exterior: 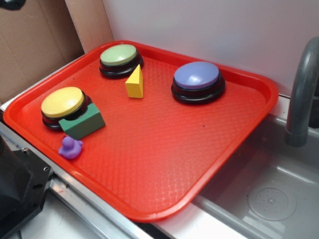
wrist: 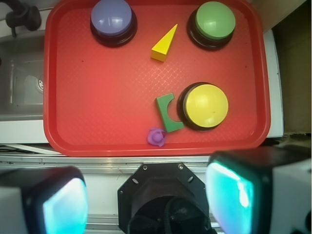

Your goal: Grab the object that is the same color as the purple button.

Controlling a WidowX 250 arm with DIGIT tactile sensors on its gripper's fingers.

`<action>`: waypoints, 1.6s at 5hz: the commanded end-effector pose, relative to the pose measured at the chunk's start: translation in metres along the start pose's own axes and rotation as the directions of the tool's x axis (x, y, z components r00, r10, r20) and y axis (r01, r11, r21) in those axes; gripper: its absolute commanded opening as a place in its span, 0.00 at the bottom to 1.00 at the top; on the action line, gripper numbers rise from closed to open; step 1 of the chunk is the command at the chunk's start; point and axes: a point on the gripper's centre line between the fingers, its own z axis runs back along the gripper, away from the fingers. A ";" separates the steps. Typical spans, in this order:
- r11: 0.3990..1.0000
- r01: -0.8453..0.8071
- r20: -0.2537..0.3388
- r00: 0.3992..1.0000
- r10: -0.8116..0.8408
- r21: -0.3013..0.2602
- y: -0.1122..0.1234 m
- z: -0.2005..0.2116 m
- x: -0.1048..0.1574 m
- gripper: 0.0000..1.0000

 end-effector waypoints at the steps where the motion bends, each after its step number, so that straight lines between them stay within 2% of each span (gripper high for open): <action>1: 1.000 0.000 0.000 1.000 0.000 0.000 0.000 0.000 0.000 1.00; 2: 0.995 -0.100 0.060 0.993 0.101 -0.015 0.010 -0.008 0.002 1.00; 3: 0.974 -0.226 0.084 0.970 0.228 -0.036 0.018 -0.020 0.003 1.00; 4: 0.945 -0.326 0.049 0.944 0.327 -0.028 0.028 -0.046 0.003 1.00; 5: 0.898 -0.438 0.058 0.896 0.440 -0.036 0.028 -0.074 0.002 1.00; 6: 0.900 -0.436 0.028 0.899 0.437 -0.033 0.026 -0.104 0.001 1.00; 7: 0.876 -0.481 0.036 0.876 0.481 -0.023 0.028 -0.131 -0.001 1.00; 8: 0.881 -0.472 0.019 0.881 0.473 -0.039 0.031 -0.162 -0.002 1.00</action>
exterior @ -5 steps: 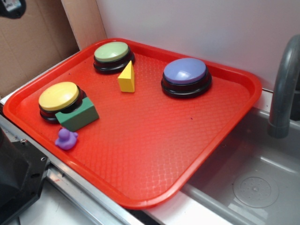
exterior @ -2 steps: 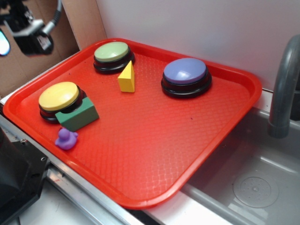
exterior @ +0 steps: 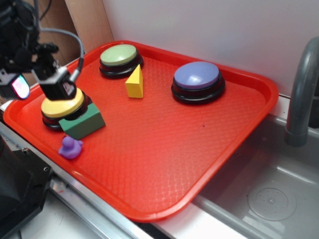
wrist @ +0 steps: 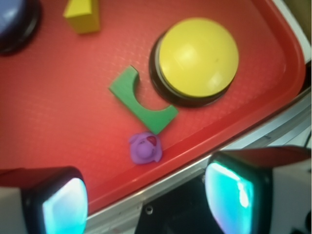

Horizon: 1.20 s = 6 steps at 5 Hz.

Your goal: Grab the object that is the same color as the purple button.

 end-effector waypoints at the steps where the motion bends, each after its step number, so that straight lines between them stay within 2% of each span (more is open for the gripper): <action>1: 0.998 0.024 0.003 1.000 -0.024 -0.060 0.000 -0.047 0.002 1.00; 3: 0.993 0.071 0.015 0.997 -0.070 -0.096 -0.001 -0.083 0.000 1.00; 5: 0.991 0.085 0.023 0.996 -0.083 -0.106 -0.001 -0.090 -0.001 1.00; 6: 0.992 0.071 0.036 0.997 -0.068 -0.106 -0.002 -0.089 -0.002 0.00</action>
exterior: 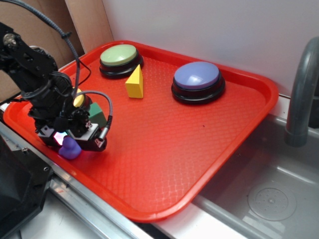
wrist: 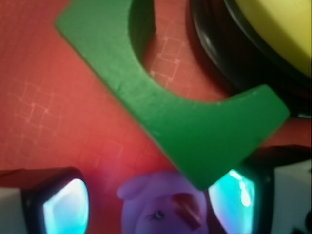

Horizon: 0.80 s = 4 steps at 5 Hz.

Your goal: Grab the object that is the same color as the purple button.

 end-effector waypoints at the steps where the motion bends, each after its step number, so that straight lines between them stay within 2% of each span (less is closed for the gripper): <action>1: 0.999 -0.034 0.014 0.999 0.034 0.009 0.001 0.002 -0.002 0.00; 2: 0.998 -0.070 0.031 0.997 0.070 0.005 0.002 0.011 0.003 0.00; 3: 0.985 -0.171 0.043 0.985 0.169 0.040 0.000 0.035 0.010 0.00; 4: 0.975 -0.221 0.078 0.973 0.218 0.034 -0.006 0.066 0.017 0.00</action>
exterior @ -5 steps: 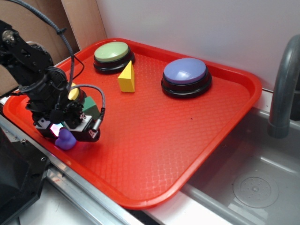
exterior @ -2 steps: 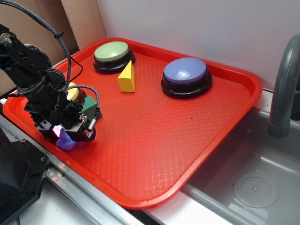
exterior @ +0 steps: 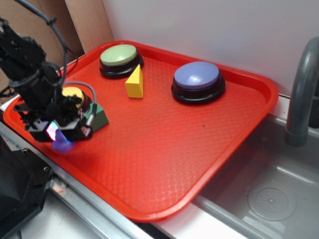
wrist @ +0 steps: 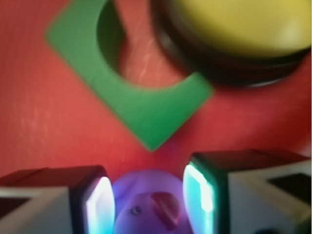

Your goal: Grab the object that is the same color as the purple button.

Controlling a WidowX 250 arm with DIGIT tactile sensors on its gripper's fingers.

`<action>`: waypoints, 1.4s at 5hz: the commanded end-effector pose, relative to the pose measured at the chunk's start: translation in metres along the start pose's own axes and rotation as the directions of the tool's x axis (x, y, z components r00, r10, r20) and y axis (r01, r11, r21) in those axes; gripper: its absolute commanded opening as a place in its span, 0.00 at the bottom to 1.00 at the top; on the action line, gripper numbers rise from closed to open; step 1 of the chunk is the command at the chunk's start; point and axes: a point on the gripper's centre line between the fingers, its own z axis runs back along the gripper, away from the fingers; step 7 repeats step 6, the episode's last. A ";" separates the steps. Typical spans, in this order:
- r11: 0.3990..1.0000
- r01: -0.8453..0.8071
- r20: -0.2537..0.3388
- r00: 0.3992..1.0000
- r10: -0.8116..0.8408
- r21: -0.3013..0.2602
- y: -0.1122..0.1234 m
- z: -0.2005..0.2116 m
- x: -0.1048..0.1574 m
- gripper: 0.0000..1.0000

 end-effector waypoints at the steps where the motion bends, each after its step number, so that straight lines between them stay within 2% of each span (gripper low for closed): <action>1: 0.998 -0.052 0.064 0.997 0.053 -0.019 -0.023 0.066 0.026 0.00; 2: 1.000 0.000 0.035 0.999 0.001 -0.028 -0.038 0.089 0.040 0.00; 4: 0.979 0.193 0.063 0.980 -0.189 -0.062 -0.081 0.142 0.064 0.00; 5: 0.971 0.227 0.066 0.973 -0.222 -0.071 -0.088 0.150 0.074 0.00; 6: 0.962 0.271 0.011 0.962 -0.271 0.045 -0.078 0.138 0.082 0.00; 7: 0.962 0.271 0.011 0.962 -0.271 0.045 -0.078 0.138 0.082 0.00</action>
